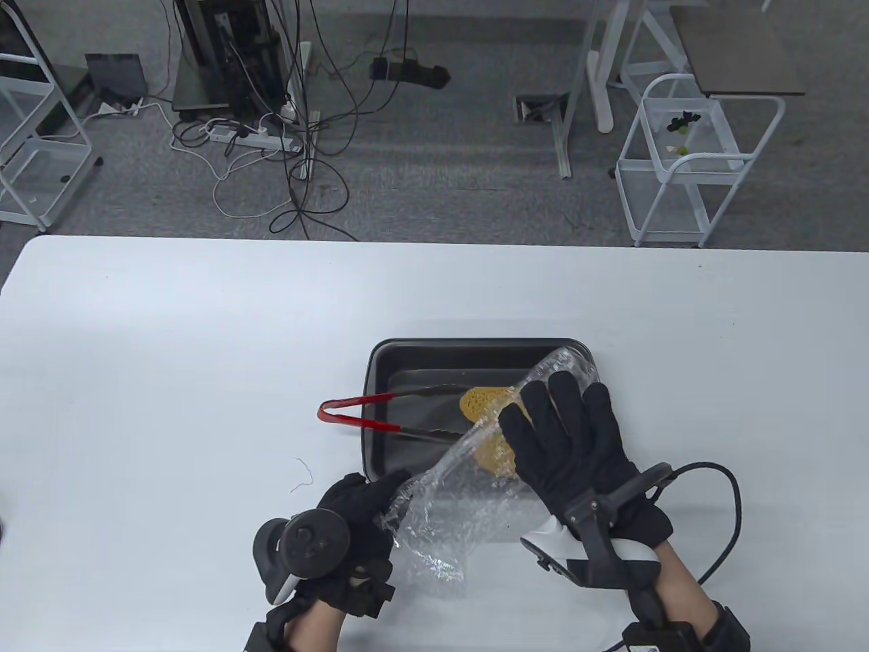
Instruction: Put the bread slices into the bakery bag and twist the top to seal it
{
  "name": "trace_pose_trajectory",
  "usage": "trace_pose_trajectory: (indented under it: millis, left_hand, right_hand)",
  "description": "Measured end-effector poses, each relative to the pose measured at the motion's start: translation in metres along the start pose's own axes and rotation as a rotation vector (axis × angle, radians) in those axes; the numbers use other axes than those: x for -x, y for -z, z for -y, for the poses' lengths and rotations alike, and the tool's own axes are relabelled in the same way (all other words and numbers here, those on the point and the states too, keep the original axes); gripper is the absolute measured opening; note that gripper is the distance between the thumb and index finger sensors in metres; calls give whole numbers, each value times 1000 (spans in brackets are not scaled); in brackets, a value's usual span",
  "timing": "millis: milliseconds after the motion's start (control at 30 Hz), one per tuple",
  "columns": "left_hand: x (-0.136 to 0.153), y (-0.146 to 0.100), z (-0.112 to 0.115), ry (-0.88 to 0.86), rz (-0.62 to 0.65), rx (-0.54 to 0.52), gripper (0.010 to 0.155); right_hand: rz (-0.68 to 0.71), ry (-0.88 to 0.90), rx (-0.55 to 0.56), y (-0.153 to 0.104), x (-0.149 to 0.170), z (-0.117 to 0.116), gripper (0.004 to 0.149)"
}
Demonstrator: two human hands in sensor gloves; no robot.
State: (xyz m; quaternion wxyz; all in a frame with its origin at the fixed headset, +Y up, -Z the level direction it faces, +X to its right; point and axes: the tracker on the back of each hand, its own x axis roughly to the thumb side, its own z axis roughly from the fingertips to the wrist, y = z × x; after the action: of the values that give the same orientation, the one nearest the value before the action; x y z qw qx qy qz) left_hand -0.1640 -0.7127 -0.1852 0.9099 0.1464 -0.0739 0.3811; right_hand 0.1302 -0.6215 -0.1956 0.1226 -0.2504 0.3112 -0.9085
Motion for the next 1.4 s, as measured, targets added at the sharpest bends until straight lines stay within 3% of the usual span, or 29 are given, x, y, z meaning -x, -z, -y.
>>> trace_pose_trajectory:
  millis: [133, 300, 433, 533, 700, 833, 1033, 1067, 1133, 1300, 1400]
  left_hand:
    - [8, -4, -13, -35, -98, -117, 53]
    - [5, -5, -11, 84, -105, -137, 54]
    - [-1, -6, -6, 209, -95, -147, 53]
    - [-4, -7, -4, 237, -95, -159, 53]
    - [-10, -10, -3, 295, -90, -188, 53]
    - [-17, -11, 1, 324, -48, -168, 53]
    - [-26, -12, 10, 394, -3, -125, 52]
    - [-27, -13, 10, 420, -2, -129, 52]
    - [-27, -13, 8, 451, -26, -139, 51]
    - [-18, -12, -7, 523, -203, -160, 49]
    - [-18, -11, -5, 421, -226, -123, 49]
  right_hand:
    - [-152, 333, -1, -7, 3, 1, 98]
    - [-171, 689, -33, -16, -18, -3, 108]
    - [-147, 764, -100, -15, -44, -8, 116]
    - [-185, 717, -177, -11, -65, -18, 122]
    - [-421, 664, -232, -8, -81, -39, 126]
    - [-532, 754, -126, -8, -77, -49, 109]
    - [-598, 656, -16, -7, -67, -53, 71]
    - [-611, 651, -3, -8, -64, -53, 55]
    - [-632, 640, 12, -10, -57, -54, 41]
    - [-663, 498, 16, -22, -30, -54, 40]
    - [-615, 460, -69, -23, -28, -54, 42]
